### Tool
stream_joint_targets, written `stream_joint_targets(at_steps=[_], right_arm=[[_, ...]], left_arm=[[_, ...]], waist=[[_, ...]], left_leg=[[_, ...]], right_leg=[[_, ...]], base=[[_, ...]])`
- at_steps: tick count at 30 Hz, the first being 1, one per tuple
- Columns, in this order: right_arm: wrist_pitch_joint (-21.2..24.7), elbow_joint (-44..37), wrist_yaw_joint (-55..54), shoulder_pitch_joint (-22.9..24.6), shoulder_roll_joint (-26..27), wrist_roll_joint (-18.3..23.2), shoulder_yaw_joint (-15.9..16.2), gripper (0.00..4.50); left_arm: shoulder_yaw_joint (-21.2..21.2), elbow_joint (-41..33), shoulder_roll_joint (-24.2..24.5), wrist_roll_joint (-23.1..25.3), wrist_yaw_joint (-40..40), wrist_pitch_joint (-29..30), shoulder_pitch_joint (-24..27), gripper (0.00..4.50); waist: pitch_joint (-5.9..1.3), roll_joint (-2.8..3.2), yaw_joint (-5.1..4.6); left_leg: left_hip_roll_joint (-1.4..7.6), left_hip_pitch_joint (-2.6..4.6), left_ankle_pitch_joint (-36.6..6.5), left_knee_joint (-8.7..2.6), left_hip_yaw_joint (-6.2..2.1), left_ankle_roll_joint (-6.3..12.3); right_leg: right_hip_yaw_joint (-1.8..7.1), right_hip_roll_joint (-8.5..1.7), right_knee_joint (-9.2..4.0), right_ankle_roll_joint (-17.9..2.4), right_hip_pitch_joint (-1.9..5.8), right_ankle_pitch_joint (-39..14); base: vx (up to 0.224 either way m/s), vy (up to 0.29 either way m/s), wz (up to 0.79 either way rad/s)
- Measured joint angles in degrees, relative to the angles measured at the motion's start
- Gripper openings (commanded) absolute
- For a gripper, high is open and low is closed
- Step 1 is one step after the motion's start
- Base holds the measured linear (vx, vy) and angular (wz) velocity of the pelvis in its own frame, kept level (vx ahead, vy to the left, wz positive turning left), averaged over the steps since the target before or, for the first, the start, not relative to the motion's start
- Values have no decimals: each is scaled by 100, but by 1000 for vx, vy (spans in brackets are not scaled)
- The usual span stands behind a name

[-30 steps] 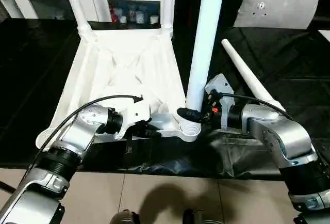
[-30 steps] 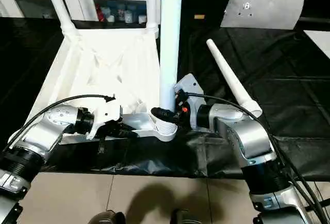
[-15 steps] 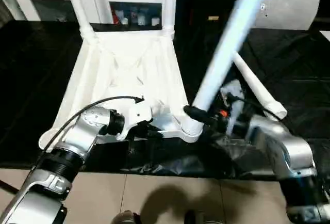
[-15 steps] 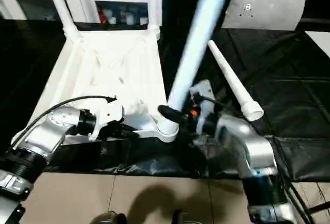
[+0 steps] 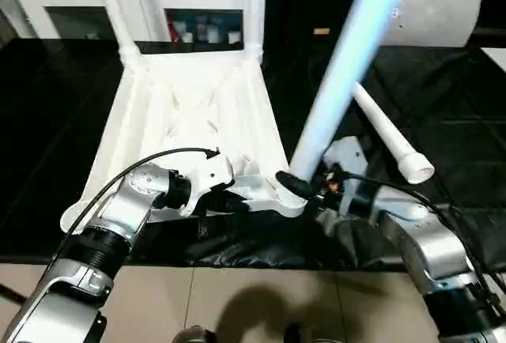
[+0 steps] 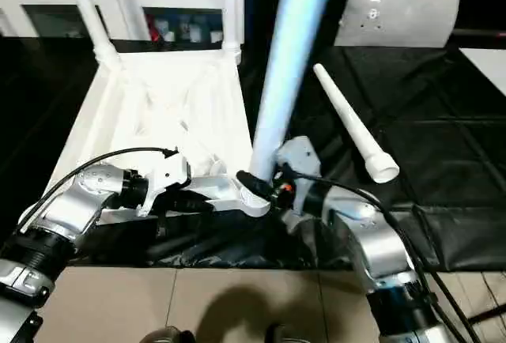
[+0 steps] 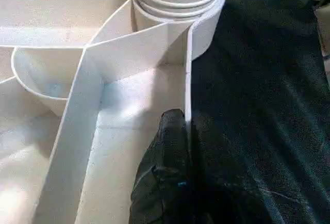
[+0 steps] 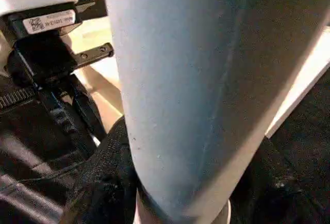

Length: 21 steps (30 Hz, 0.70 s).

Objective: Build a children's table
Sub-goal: Insert table leg to table base

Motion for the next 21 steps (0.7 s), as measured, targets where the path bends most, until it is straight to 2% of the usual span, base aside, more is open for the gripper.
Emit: stream_joint_targets(at_steps=[4, 6, 9, 17, 18, 21], right_arm=[[-43, 127, 222, -150, -61, -52, 77, 189], [-42, 145, 365, -181, -126, -48, 98, 189], [-41, 140, 465, -188, -165, 17, 91, 189], [146, -146, 464, -113, -192, 72, -29, 189], [172, -205, 462, -113, -185, 74, -41, 189], [206, -270, 448, -111, -168, 88, -63, 189]], left_arm=[[-3, -39, 55, 1, -48, -17, 2, 0], [-12, -17, 65, 1, -128, -71, -26, 0], [-32, 66, 79, 1, -245, -108, -122, 0], [-149, 987, -35, 102, -454, -543, -786, 0], [-159, 1051, -36, 131, -455, -599, -856, 0], [-158, 1284, -48, 157, -476, -777, -1001, 0]], waist=[[27, -7, -100], [39, -6, -106], [56, -10, -100], [191, 97, -61], [224, 124, -65], [268, 157, -79]], left_leg=[[-13, -3, -7, 0, -2, 11], [-24, -4, -12, 0, -2, 20], [-24, -11, -18, -6, -4, 28], [-27, -1, -18, -38, -16, 28], [-27, -1, -18, -45, -32, 27], [-29, -2, -18, -98, -53, 27]], right_leg=[[-72, -60, -36, 0, 19, 0], [-115, -97, -36, 1, 19, -1], [-118, -99, -36, 16, 19, -11], [-134, -101, -46, 38, 9, -27], [-154, -100, -69, 38, 18, -27], [-208, -108, -128, 37, 71, -49]], base=[[0, 0, 0], [0, 0, 0], [0, 0, 0], [0, 0, 0], [0, 0, 0], [0, 0, 0]])
